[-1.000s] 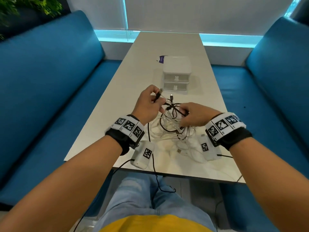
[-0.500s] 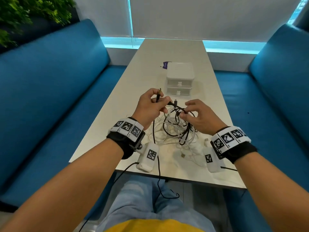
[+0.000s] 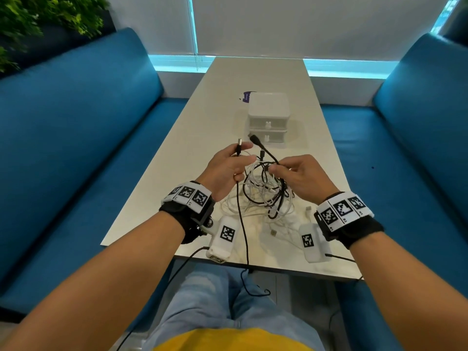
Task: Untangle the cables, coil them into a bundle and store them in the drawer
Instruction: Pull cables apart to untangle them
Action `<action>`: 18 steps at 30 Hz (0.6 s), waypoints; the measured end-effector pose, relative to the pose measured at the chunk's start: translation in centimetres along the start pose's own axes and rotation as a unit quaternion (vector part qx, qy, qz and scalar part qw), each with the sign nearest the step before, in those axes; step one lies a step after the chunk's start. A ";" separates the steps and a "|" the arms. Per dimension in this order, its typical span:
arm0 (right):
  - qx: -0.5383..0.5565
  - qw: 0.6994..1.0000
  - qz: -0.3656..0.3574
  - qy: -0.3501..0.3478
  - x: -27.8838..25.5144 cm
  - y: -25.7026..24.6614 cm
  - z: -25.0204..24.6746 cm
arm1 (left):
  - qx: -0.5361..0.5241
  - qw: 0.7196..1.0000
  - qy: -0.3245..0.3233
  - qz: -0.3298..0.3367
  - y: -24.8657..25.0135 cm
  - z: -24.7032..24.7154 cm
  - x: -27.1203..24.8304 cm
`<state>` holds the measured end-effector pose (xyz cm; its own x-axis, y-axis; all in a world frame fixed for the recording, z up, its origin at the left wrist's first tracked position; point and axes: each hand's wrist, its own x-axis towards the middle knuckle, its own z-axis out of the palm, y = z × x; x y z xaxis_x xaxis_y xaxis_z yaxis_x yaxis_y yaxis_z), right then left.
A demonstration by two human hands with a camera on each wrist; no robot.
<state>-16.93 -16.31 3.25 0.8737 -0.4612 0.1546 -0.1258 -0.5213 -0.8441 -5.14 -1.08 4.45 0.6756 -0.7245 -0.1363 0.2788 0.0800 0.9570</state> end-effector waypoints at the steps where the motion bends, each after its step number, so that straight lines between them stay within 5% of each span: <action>1: 0.004 1.000 -0.001 -0.005 -0.1 -0.1 0.3 | 0.000 1.000 -0.007 -0.002 0.0 0.4 -0.1; 9: -0.065 0.995 -0.010 -0.070 -0.6 0.7 1.3 | -0.007 1.000 -0.010 -0.007 -0.3 2.0 -0.1; 18: -0.163 0.985 0.039 -0.040 -0.6 4.1 -0.4 | -0.150 0.987 -0.060 0.003 2.5 1.3 -0.4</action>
<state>-18.13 -18.50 -0.11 0.8880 -0.4577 0.0429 -0.3275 -0.6954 -0.6397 -5.58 -1.50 7.23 0.5982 -0.7972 -0.0821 0.4768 0.2717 0.8359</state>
